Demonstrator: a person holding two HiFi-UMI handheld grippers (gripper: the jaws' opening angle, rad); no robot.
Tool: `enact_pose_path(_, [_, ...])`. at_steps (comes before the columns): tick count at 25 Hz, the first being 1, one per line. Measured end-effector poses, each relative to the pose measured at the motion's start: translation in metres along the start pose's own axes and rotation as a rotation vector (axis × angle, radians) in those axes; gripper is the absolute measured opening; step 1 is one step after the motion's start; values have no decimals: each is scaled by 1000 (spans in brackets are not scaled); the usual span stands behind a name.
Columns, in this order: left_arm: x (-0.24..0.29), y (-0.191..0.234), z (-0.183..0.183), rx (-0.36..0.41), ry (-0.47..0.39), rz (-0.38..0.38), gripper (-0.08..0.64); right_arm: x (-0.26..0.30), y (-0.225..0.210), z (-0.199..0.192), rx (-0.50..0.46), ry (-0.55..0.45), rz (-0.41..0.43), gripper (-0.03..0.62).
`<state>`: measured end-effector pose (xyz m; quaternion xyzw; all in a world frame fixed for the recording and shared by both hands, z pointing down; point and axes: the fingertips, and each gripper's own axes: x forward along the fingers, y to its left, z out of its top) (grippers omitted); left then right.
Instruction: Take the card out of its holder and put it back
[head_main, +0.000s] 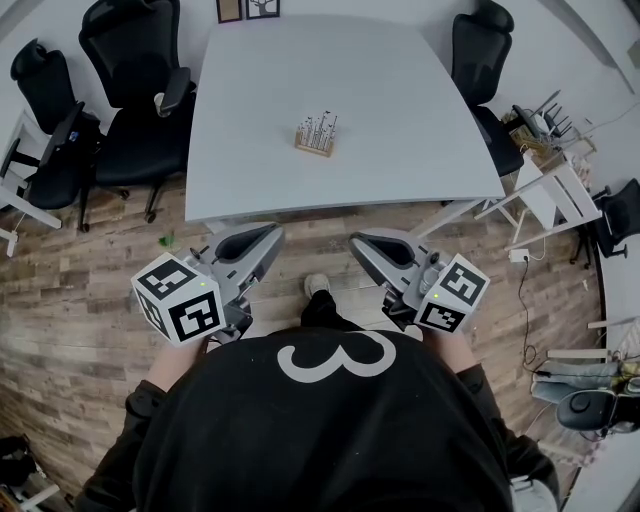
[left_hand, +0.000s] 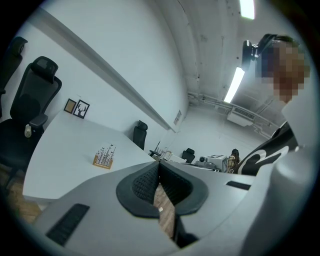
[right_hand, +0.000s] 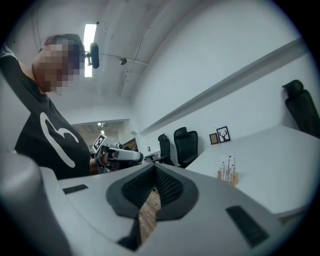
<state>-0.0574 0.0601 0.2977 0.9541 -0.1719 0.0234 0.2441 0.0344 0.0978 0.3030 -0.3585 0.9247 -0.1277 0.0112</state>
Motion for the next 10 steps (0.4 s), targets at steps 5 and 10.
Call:
enact_pose_path(5, [-1,2,-6,-15,6,-3,11,1,3,-4,3,6,-4,8])
enact_pose_path(10, [-2,2,-9,-25,12,-3,11,-1,6,-4,8,4,-10,8])
